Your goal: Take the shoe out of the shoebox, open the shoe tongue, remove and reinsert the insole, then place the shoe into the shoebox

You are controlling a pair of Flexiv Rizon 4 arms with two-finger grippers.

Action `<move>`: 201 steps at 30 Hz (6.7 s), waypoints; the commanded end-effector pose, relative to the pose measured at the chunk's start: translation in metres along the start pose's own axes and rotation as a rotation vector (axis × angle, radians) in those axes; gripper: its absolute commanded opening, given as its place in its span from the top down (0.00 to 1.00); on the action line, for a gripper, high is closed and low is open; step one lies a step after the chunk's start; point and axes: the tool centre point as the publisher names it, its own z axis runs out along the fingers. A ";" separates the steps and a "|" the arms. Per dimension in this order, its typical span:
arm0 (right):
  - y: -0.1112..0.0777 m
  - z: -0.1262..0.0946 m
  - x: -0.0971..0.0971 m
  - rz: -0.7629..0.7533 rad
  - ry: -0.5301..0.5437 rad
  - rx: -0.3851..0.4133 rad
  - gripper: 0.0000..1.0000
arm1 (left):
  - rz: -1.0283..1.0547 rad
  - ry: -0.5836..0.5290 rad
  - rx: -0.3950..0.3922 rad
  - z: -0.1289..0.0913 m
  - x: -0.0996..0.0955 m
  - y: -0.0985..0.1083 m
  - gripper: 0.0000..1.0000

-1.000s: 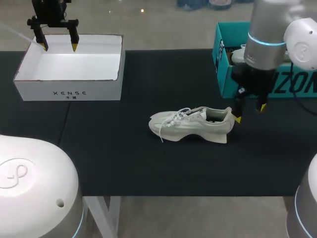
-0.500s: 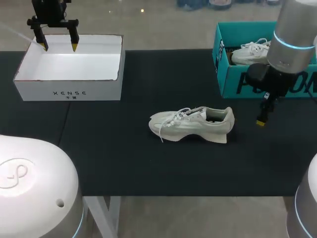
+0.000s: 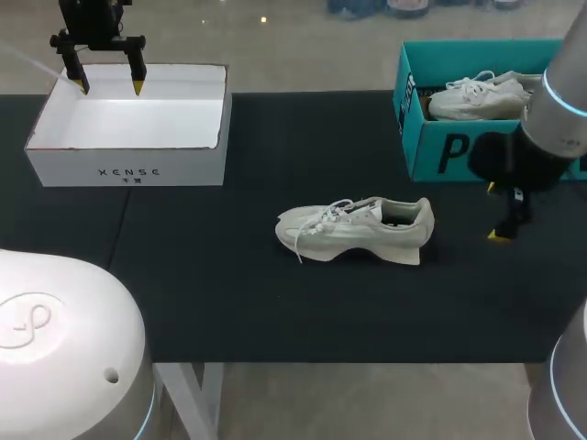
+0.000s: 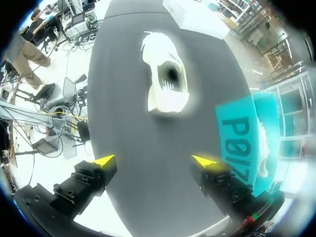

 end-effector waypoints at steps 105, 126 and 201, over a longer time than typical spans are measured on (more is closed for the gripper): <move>0.073 0.147 -0.044 -0.040 0.112 -1.053 0.00 | 0.000 0.000 0.000 0.000 0.000 0.000 0.00; 0.103 0.165 -0.035 -0.027 0.152 -1.070 0.00 | 0.000 0.000 0.000 0.000 0.000 0.000 0.00; 0.108 0.178 -0.031 -0.026 0.164 -1.096 1.00 | 0.145 0.038 -0.087 0.048 0.375 0.106 0.00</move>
